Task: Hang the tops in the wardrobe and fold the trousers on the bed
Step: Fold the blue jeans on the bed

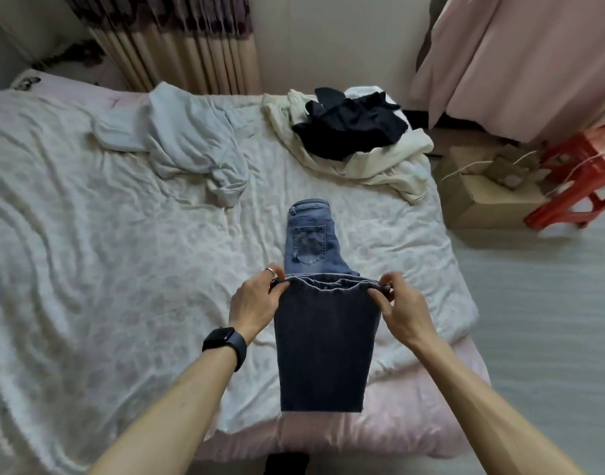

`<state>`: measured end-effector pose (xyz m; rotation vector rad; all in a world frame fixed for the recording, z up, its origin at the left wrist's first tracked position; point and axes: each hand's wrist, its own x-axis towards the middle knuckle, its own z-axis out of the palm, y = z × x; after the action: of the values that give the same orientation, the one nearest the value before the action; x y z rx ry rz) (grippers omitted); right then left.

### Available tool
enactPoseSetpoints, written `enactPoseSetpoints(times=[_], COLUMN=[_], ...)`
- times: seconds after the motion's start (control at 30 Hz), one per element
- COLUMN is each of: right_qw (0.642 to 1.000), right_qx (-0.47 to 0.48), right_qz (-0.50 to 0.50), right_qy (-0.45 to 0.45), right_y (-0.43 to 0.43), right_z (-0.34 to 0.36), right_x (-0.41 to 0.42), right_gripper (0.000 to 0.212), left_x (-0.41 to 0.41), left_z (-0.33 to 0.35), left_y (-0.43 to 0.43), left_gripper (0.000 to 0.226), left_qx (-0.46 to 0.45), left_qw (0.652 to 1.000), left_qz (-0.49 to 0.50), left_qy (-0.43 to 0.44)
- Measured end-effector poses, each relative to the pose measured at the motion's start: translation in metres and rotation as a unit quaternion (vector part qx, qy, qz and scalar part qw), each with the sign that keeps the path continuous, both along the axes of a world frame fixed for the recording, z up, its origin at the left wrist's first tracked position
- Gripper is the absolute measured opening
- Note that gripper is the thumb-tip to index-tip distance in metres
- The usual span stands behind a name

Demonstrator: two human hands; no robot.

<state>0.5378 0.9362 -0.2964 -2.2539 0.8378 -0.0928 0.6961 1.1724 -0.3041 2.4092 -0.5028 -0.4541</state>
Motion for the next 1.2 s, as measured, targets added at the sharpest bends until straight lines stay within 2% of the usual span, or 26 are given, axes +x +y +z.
enactPoseSetpoints(times=[0.27, 0.5, 0.63, 0.77, 0.9, 1.03, 1.2], right_qw=[0.994, 0.992, 0.995, 0.995, 0.997, 0.997, 0.998], right_qx=[0.051, 0.082, 0.079, 0.07, 0.051, 0.044, 0.014], right_qz=[-0.088, -0.093, -0.062, -0.058, -0.042, -0.062, -0.056], right_qy=[0.026, 0.014, -0.01, -0.049, -0.037, -0.023, -0.01], right_y=[-0.044, -0.097, -0.131, -0.16, -0.178, -0.185, -0.191], right_z=[-0.045, -0.092, -0.121, -0.151, -0.195, -0.237, -0.255], right_x=[0.071, 0.154, 0.224, 0.294, 0.351, 0.37, 0.378], right_gripper=[0.019, 0.015, 0.014, 0.014, 0.014, 0.017, 0.02], left_x=[0.075, 0.157, 0.22, 0.285, 0.326, 0.338, 0.346], left_z=[-0.041, -0.087, -0.116, -0.15, -0.193, -0.233, -0.254], left_y=[-0.062, -0.107, -0.134, -0.163, -0.185, -0.195, -0.2], left_gripper=[0.012, 0.018, 0.017, 0.016, 0.015, 0.015, 0.015], left_qx=[-0.059, -0.095, -0.113, -0.104, -0.08, -0.081, -0.063], left_qw=[0.986, 0.967, 0.964, 0.971, 0.978, 0.976, 0.977], left_qz=[0.093, 0.144, 0.174, 0.185, 0.179, 0.192, 0.2], left_qy=[0.124, 0.188, 0.17, 0.108, 0.075, 0.059, 0.041])
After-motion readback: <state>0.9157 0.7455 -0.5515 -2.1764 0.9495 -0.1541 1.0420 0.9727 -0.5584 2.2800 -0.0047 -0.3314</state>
